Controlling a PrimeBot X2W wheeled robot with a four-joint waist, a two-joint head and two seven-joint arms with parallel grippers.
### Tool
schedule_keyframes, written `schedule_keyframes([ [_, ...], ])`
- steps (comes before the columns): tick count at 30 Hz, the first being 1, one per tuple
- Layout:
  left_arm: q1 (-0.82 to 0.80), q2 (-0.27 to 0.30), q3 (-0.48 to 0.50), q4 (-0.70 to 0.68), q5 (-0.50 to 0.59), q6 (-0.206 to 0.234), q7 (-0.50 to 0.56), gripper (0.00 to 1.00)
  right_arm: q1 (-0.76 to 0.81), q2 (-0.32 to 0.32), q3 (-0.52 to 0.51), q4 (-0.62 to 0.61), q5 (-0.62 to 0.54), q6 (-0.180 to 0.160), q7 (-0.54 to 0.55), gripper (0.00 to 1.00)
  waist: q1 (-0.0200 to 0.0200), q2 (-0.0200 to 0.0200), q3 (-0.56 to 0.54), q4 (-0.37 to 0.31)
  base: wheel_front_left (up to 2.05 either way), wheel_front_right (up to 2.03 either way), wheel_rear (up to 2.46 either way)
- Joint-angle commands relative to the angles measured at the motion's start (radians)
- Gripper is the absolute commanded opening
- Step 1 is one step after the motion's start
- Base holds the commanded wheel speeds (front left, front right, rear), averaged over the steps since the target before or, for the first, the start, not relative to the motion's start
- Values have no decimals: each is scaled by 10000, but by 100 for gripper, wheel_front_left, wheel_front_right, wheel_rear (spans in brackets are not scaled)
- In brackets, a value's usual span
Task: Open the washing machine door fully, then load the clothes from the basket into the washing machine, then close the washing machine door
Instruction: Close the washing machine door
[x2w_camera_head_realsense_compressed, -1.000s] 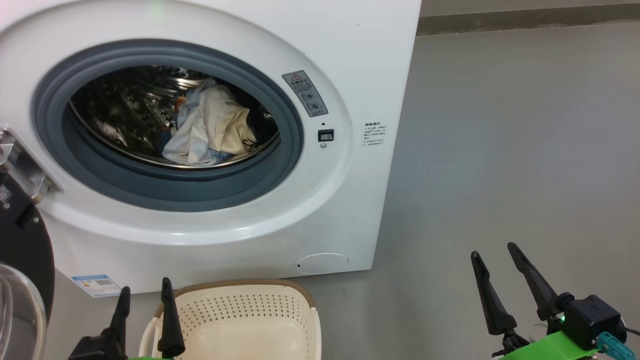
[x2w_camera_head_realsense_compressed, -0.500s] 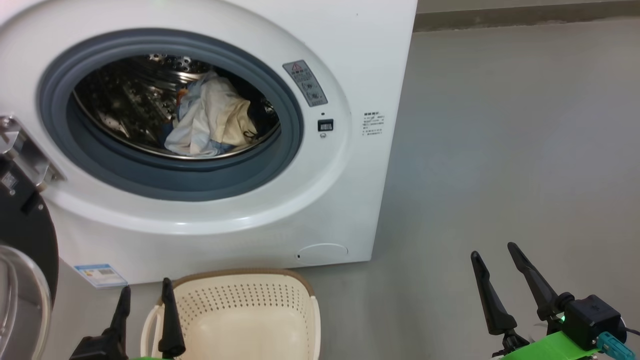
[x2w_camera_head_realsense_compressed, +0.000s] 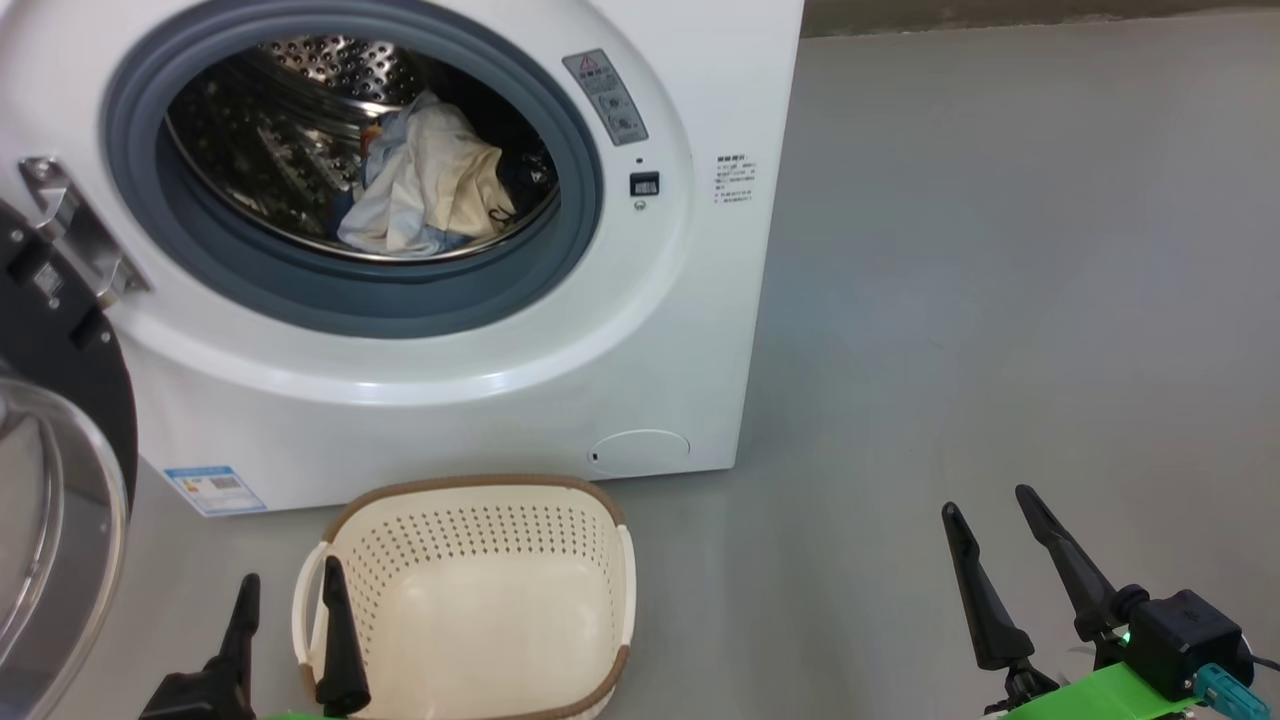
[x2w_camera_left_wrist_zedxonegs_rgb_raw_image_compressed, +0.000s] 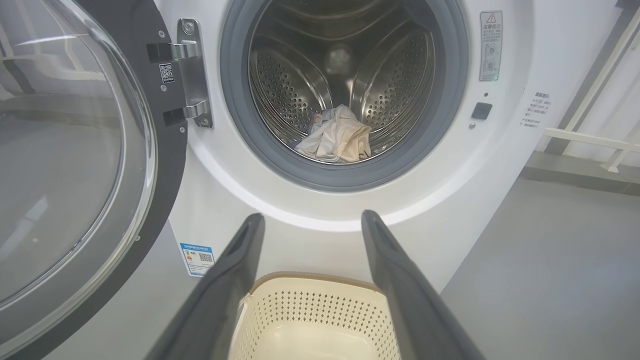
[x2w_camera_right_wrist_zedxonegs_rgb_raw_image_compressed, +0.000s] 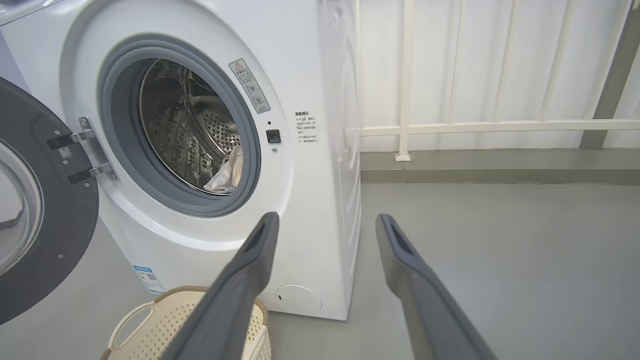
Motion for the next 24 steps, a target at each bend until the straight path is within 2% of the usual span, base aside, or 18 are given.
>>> schedule_keyframes([
  [1, -105, 122, 328, -261, 111, 69, -65, 100, -22, -125, 240, -232, 83, 16, -48, 100, 0, -1, -8, 3, -91, 91, 0],
  [16, -121, 122, 309, -217, 103, 8, -65, 100, -2, -86, 173, -255, 60, 16, -48, 100, 0, -1, 10, 134, -17, 17, 0],
  [24, -129, 122, 301, -244, 143, -13, -65, 100, -85, -165, 190, -260, 31, 16, -48, 100, 0, -1, -45, 540, 0, 0, 0],
])
